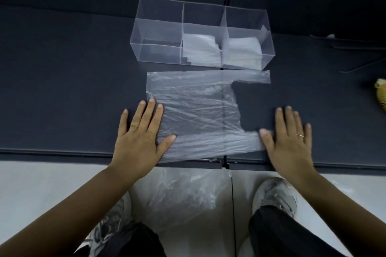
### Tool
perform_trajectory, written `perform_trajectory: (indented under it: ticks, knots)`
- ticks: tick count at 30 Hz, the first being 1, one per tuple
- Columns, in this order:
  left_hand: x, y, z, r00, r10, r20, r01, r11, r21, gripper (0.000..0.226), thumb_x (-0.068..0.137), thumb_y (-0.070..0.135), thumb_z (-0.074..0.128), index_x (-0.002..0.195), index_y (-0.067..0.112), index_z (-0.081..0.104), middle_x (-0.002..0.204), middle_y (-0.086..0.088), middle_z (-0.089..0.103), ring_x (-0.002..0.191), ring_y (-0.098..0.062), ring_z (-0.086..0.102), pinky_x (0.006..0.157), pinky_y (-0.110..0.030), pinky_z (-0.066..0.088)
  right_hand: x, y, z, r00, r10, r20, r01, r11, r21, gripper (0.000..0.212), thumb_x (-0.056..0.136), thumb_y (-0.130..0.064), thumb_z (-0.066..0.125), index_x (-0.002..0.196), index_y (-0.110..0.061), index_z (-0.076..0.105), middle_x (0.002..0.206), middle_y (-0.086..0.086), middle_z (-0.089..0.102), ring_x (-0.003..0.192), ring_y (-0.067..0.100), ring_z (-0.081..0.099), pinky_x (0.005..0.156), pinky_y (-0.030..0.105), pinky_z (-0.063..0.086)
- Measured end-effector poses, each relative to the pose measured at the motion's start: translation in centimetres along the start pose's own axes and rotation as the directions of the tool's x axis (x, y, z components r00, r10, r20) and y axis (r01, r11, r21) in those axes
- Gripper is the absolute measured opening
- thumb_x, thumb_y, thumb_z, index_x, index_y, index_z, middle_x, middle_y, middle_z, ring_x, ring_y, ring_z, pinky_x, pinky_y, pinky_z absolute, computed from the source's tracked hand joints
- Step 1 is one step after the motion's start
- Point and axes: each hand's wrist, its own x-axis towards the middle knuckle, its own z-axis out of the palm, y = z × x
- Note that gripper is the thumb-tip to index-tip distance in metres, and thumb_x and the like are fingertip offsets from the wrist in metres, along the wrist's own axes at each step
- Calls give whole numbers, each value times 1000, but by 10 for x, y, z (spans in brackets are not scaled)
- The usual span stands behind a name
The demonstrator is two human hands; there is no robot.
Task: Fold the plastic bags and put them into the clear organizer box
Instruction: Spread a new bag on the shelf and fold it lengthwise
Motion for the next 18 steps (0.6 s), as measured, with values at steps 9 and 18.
perform_trajectory:
  ticks: [9, 18]
  knots:
    - [50, 7, -3, 992, 125, 34, -125, 992, -17, 84, 85, 67, -4, 151, 14, -7, 161, -6, -7, 148, -18, -10, 120, -40, -5, 55, -168, -5, 797, -604, -16, 603, 793, 88, 62, 101, -45, 28, 153, -15, 11, 162, 4, 3, 148, 16, -3, 119, 35, -7]
    - [5, -7, -12, 982, 170, -85, -184, 963, -198, 82, 93, 66, 18, 150, 6, 25, 159, -10, 18, 148, -23, 11, 120, -42, 5, 45, -52, -24, 936, -302, -183, 324, 940, 103, 70, 97, -53, 28, 150, -8, 23, 159, 14, 12, 146, 27, 10, 119, 44, 8]
